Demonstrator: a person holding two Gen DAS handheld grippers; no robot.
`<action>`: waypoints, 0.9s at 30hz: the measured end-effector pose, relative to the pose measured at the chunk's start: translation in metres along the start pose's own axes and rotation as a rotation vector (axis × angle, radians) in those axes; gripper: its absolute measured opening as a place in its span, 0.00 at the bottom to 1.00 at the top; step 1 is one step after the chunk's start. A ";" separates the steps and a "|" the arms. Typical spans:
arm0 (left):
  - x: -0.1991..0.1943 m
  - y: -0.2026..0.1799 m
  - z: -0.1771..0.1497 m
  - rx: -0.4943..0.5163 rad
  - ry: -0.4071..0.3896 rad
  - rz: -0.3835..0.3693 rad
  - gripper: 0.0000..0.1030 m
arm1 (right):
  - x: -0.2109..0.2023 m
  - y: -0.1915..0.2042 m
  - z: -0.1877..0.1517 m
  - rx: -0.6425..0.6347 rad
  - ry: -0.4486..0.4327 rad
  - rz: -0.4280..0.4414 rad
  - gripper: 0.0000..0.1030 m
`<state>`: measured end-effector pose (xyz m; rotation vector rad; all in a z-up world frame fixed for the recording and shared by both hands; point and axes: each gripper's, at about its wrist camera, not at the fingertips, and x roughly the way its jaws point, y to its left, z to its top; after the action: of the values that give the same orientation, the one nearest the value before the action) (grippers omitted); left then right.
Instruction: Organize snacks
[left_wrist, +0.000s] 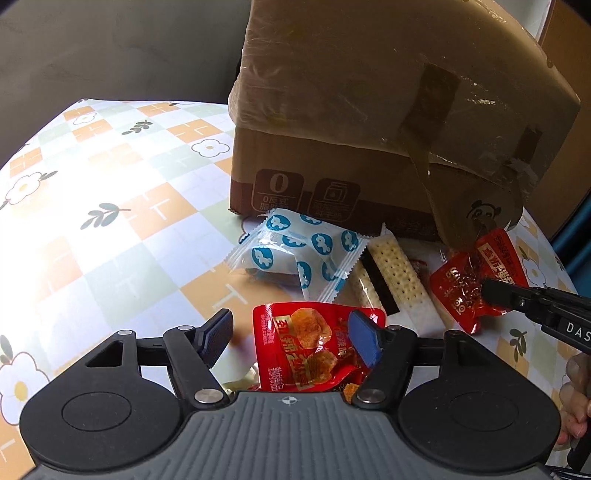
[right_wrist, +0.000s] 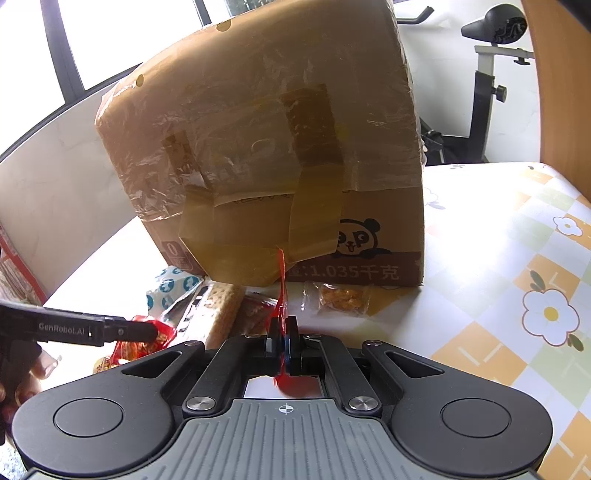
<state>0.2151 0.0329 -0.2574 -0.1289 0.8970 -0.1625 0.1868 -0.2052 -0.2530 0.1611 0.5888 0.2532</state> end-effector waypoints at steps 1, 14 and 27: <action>-0.001 0.000 -0.002 -0.008 0.001 -0.003 0.69 | 0.000 0.000 0.000 0.000 0.000 0.001 0.01; -0.004 0.001 -0.008 -0.001 -0.010 0.015 0.50 | 0.000 0.003 -0.004 0.004 0.005 0.008 0.01; -0.045 0.034 -0.008 -0.113 -0.055 0.039 0.51 | -0.001 -0.023 -0.023 0.121 -0.008 0.005 0.03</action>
<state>0.1836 0.0744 -0.2341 -0.2198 0.8533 -0.0712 0.1778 -0.2257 -0.2763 0.2806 0.5958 0.2221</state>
